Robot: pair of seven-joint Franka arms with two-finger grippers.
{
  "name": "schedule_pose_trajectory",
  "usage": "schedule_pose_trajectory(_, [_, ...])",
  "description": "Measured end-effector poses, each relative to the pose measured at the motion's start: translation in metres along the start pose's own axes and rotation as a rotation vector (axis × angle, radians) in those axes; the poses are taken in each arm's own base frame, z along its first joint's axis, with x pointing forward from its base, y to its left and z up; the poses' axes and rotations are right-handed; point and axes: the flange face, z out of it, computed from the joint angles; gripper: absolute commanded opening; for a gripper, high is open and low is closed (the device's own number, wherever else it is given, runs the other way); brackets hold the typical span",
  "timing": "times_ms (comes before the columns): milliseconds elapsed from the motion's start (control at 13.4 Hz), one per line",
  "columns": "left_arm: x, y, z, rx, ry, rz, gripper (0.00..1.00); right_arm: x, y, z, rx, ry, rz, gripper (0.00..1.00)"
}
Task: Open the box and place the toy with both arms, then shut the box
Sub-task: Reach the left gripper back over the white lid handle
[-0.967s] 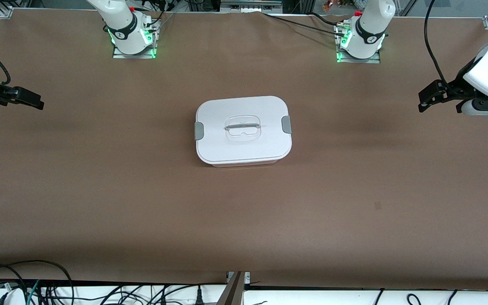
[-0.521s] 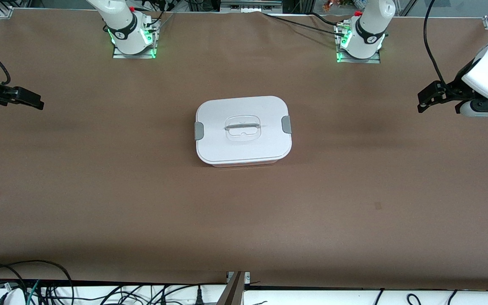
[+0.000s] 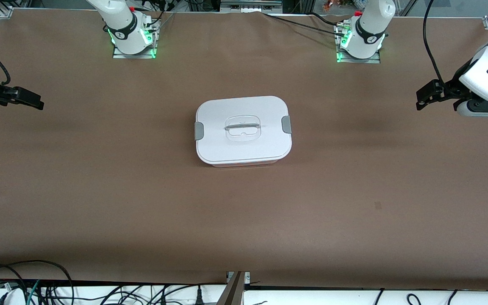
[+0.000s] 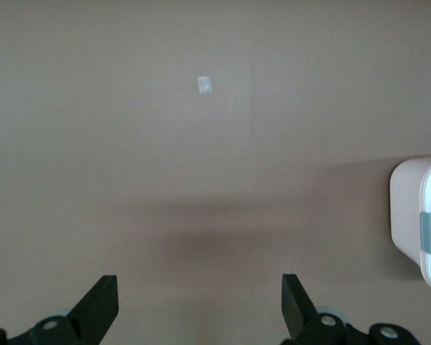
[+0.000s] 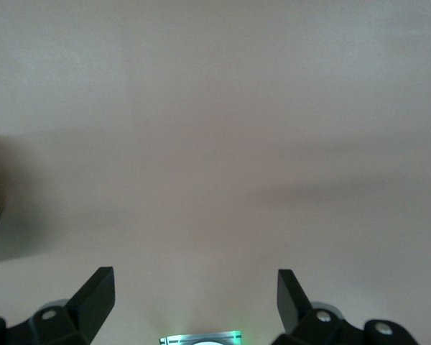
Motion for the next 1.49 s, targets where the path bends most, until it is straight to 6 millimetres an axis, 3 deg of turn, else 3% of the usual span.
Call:
schedule_pose_trajectory(223, [0.002,0.008,0.012,0.002,-0.035,0.014,1.00,0.000,0.000,0.000,0.000,0.001,0.000,1.00])
schedule_pose_trajectory(446, [0.017,0.034,0.048,-0.027,-0.102,0.051,1.00,0.000,0.000,0.000,0.001,0.001,0.000,1.00])
schedule_pose_trajectory(595, [0.025,0.052,0.061,-0.070,-0.122,0.068,1.00,0.000,0.000,0.000,0.001,0.001,0.000,1.00])
schedule_pose_trajectory(744, [0.039,0.058,0.072,-0.105,-0.137,0.068,1.00,0.000,0.000,0.000,0.001,0.001,0.000,1.00])
schedule_pose_trajectory(1041, [0.080,0.077,0.137,-0.124,-0.213,0.166,1.00,0.001,0.000,0.000,0.001,0.005,0.000,1.00])
schedule_pose_trajectory(1190, [0.092,0.103,0.148,-0.156,-0.207,0.362,1.00,0.001,0.000,-0.001,0.001,0.008,-0.001,1.00])
schedule_pose_trajectory(1488, [0.083,0.187,0.141,-0.254,-0.141,0.803,1.00,0.001,-0.003,-0.001,0.001,0.010,-0.005,1.00])
